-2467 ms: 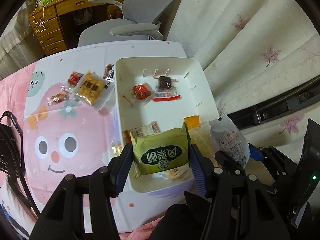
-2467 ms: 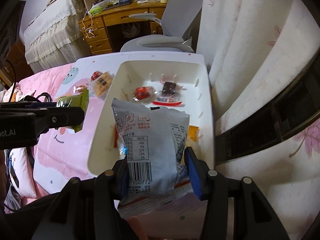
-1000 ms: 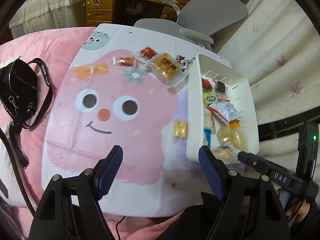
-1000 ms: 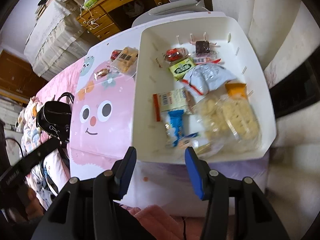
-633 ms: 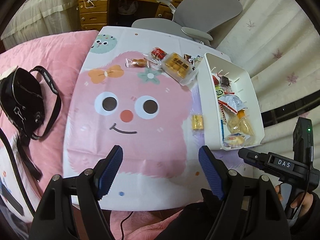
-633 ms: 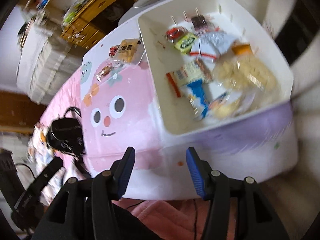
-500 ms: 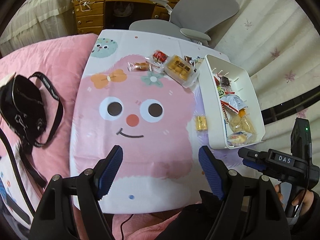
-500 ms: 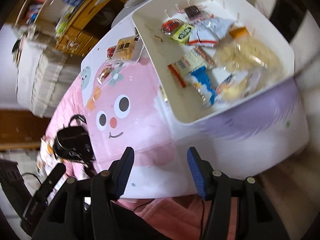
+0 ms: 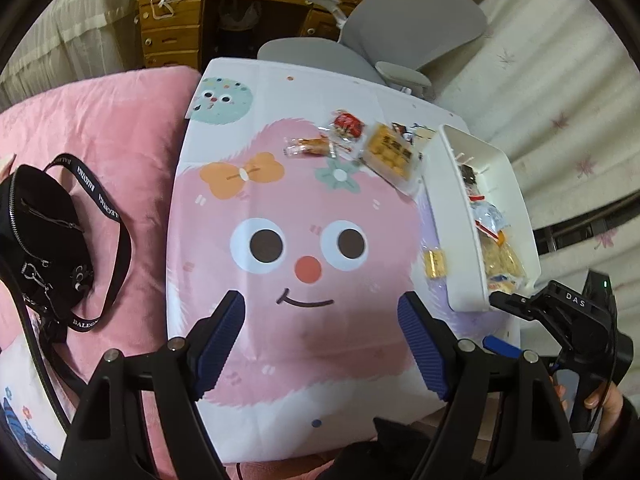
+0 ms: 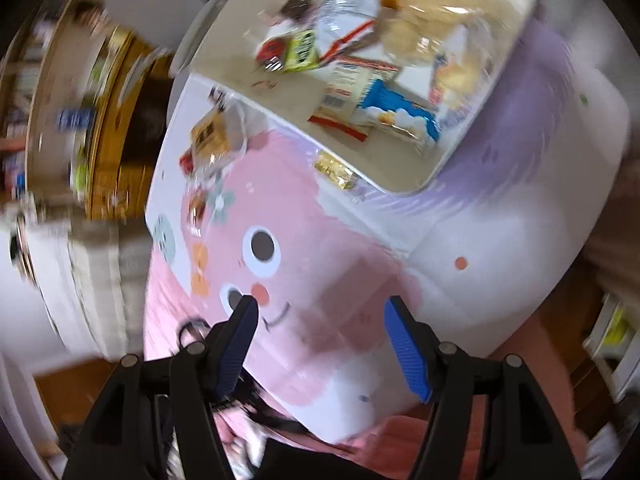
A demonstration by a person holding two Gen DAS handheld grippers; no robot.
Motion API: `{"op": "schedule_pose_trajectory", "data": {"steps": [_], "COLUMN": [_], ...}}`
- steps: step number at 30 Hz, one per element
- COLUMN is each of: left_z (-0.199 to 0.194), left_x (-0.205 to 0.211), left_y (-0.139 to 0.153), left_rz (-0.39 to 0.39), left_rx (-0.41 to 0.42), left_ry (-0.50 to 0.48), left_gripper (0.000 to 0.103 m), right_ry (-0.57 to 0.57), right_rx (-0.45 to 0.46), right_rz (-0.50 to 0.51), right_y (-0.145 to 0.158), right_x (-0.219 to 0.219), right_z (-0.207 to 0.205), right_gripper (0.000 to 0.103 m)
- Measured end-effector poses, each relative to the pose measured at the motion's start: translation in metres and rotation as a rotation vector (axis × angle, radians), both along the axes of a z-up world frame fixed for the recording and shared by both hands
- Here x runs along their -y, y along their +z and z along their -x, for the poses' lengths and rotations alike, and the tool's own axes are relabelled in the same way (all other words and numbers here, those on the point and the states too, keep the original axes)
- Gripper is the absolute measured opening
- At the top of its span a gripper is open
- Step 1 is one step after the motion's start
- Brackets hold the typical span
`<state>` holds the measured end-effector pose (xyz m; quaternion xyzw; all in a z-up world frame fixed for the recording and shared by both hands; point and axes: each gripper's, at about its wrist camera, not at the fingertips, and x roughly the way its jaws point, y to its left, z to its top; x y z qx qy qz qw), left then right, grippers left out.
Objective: Organize snacks
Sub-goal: 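Withdraw both open tools from the tray toward the snack pile, then move the left tool to the clear-wrapped orange cake while the right tool approaches the yellow packet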
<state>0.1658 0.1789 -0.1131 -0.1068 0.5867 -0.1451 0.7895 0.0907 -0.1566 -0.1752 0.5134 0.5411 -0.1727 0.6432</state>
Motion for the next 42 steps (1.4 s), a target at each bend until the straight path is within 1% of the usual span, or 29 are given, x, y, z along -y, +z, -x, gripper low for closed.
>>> {"op": "schedule_pose_trajectory", "data": {"steps": [1, 4, 6, 8, 11, 14, 17, 19, 23, 26, 29, 31, 34, 36, 40, 42], "left_z": [-0.003, -0.017, -0.024, -0.033, -0.046, -0.06, -0.073, -0.084, -0.106, -0.123, -0.138, -0.149, -0.163, -0.171, -0.183, -0.186], "left_x": [-0.002, -0.01, -0.013, -0.012, -0.007, 0.001, 0.009, 0.017, 0.032, 0.043, 0.05, 0.055, 0.059, 0.062, 0.072, 0.076], "left_y": [-0.003, -0.011, -0.015, -0.019, -0.026, -0.032, -0.039, -0.046, -0.066, -0.084, -0.096, -0.103, -0.111, -0.115, -0.127, -0.133], "left_rz": [0.005, 0.016, 0.015, 0.01, -0.017, -0.05, -0.062, -0.072, -0.088, -0.096, -0.11, -0.126, -0.133, -0.117, -0.128, -0.128], "left_rx": [-0.005, -0.019, -0.023, -0.028, -0.039, -0.047, -0.052, -0.052, -0.073, -0.103, -0.113, -0.112, -0.089, -0.071, -0.06, -0.046], "left_ry": [0.007, 0.041, 0.055, 0.068, 0.073, 0.068, 0.057, 0.051, 0.051, 0.054, 0.054, 0.057, 0.086, 0.102, 0.086, 0.081], "left_gripper": [0.078, 0.078, 0.082, 0.083, 0.084, 0.084, 0.085, 0.086, 0.086, 0.086, 0.086, 0.086, 0.086, 0.086, 0.086, 0.083], "right_ry": [-0.044, -0.119, -0.162, -0.227, -0.334, -0.413, -0.44, -0.447, -0.419, -0.365, -0.337, -0.327, -0.312, -0.306, -0.311, -0.313], "right_rx": [0.0, -0.006, -0.004, 0.002, 0.007, -0.015, -0.039, -0.047, -0.067, -0.101, -0.132, -0.158, -0.196, -0.231, -0.255, -0.26], "right_rz": [-0.006, 0.001, 0.01, 0.013, 0.005, 0.032, 0.054, 0.075, 0.116, 0.136, 0.168, 0.179, 0.179, 0.185, 0.219, 0.235], "right_y": [-0.003, -0.008, -0.011, -0.018, -0.03, -0.04, -0.05, -0.054, -0.064, -0.071, -0.076, -0.08, -0.089, -0.094, -0.097, -0.099], "right_x": [-0.001, -0.001, 0.0, 0.003, 0.007, 0.013, 0.016, 0.016, 0.015, 0.01, 0.008, 0.008, 0.009, 0.01, 0.012, 0.013], "right_z": [0.0, -0.002, -0.004, -0.006, -0.005, -0.005, -0.013, -0.019, -0.036, -0.052, -0.063, -0.069, -0.078, -0.082, -0.09, -0.095], "right_gripper": [0.066, 0.066, 0.066, 0.066, 0.066, 0.066, 0.066, 0.066, 0.066, 0.066, 0.066, 0.066, 0.066, 0.066, 0.066, 0.066]}}
